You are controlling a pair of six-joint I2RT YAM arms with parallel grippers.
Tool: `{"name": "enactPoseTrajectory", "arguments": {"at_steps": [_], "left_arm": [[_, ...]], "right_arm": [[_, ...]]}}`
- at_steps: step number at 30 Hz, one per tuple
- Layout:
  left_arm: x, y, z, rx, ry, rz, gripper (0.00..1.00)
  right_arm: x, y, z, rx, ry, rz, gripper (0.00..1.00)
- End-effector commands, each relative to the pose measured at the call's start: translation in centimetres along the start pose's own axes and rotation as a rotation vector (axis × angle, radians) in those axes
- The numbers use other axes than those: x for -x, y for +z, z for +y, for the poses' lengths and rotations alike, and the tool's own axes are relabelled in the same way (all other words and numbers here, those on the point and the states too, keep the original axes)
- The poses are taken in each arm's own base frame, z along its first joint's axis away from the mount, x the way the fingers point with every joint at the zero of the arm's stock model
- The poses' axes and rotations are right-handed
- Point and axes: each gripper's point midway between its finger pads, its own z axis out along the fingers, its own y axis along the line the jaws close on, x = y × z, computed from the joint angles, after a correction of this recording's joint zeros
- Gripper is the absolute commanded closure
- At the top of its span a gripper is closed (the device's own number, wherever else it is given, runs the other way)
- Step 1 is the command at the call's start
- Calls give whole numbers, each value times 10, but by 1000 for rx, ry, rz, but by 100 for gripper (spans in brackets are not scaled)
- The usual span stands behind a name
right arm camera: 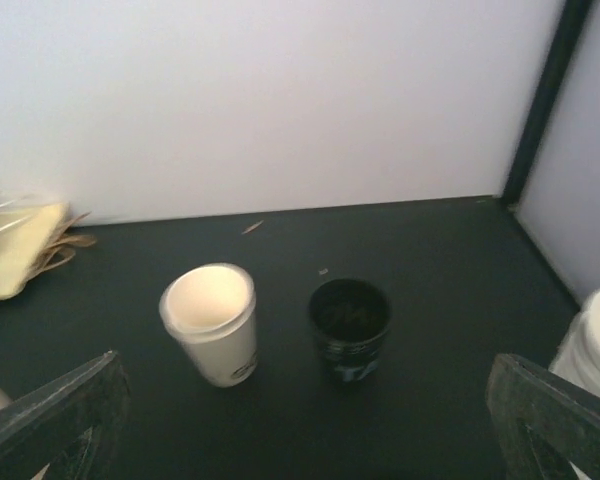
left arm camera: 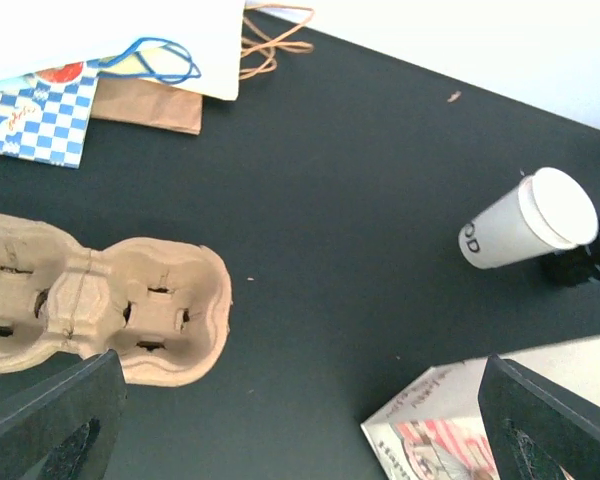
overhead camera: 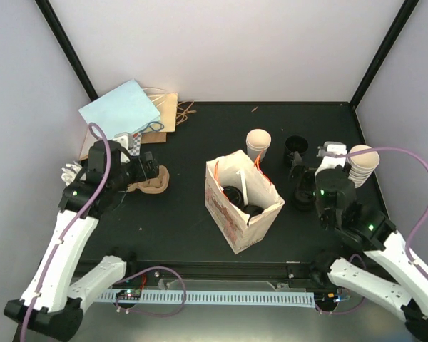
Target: Pack the takeout coffee
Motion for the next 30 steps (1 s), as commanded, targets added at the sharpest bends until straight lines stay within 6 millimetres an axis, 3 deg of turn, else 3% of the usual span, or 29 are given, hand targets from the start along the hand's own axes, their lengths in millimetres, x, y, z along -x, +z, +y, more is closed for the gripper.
{"name": "enactPoseTrajectory", "arguments": {"at_steps": [1, 5, 7, 10, 15, 20, 28, 30], "left_arm": [[11, 25, -2, -112, -47, 10, 1], [23, 43, 15, -54, 24, -51, 1], [26, 55, 22, -27, 70, -74, 1], [27, 70, 34, 21, 113, -113, 1], [21, 91, 63, 121, 156, -224, 1], [14, 96, 74, 138, 227, -345, 1], [9, 107, 111, 270, 184, -373, 1], [5, 113, 111, 247, 194, -381, 1]], "right_arm": [[22, 23, -22, -89, 84, -38, 0], [8, 49, -37, -78, 129, -50, 0], [2, 59, -34, -33, 115, -87, 4], [-12, 66, -15, 82, -19, -121, 6], [-27, 77, -17, 58, -162, -176, 4], [-57, 93, -20, 89, -142, -184, 8], [-84, 117, -51, 11, -166, -177, 9], [-91, 120, -53, 11, -174, -187, 10]]}}
